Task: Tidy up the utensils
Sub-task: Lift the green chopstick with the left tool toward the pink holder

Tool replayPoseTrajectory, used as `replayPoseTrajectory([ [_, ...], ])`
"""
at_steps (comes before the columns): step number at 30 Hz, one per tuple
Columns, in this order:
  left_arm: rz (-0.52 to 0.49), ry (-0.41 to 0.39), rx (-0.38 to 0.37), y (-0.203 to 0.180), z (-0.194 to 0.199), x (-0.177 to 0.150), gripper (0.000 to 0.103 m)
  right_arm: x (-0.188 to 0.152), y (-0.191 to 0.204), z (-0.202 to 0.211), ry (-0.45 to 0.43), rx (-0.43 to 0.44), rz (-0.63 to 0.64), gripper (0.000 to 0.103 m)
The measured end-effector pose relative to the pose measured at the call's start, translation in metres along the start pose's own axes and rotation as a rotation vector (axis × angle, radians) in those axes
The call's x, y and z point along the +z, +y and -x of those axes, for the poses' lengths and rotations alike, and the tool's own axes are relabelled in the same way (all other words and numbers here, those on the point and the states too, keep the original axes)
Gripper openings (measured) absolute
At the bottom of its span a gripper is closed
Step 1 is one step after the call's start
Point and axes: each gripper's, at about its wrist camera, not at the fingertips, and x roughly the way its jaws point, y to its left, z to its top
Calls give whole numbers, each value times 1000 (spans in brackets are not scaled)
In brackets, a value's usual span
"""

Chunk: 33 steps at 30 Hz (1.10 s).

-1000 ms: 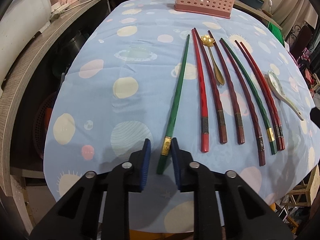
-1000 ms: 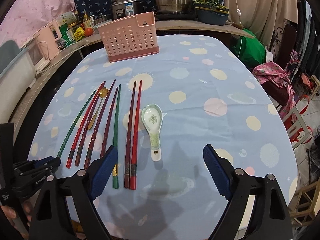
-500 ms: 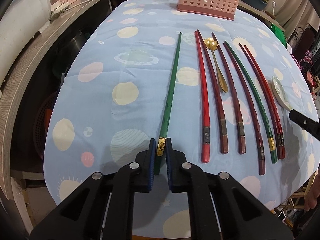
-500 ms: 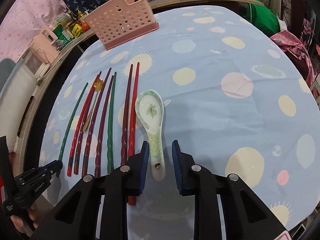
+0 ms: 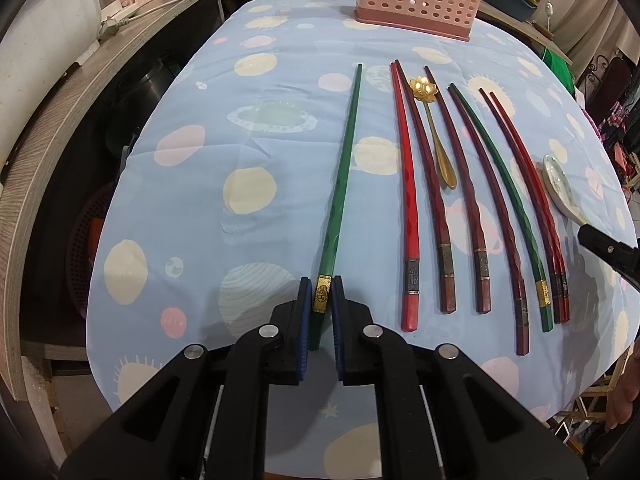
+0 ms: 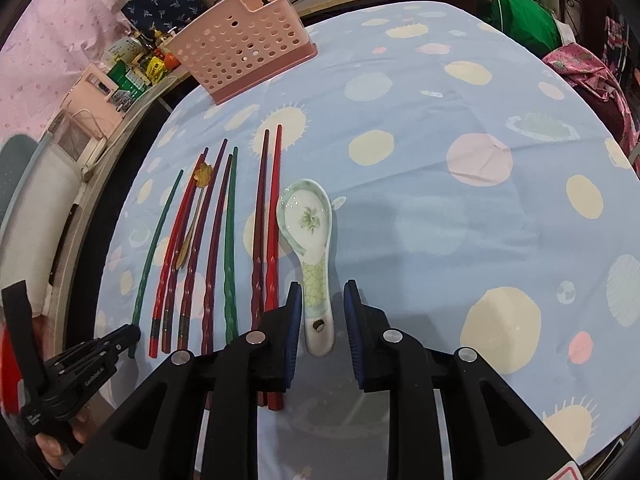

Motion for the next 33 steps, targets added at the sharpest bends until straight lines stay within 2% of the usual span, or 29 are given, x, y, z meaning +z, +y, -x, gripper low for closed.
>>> replayPoseTrajectory([
  [5, 2, 1, -3, 1, -1, 2, 10, 5, -3, 7, -6, 35, -23, 22],
  [8, 2, 0, -1, 0, -2, 2, 10, 5, -3, 4, 1, 25, -18, 22],
  [16, 8, -2, -11, 2, -1, 2, 10, -8, -6, -8, 34, 20, -17, 8],
  [20, 17, 1, -29, 3, 1, 3, 9, -10, -2, -3, 15, 2, 2, 8],
  [28, 29, -85, -49, 9, 34, 18, 8, 11, 6, 27, -74, -22, 25, 7],
  [33, 43, -176, -60, 14, 62, 47, 8, 36, 17, 44, -131, -32, 53, 6],
])
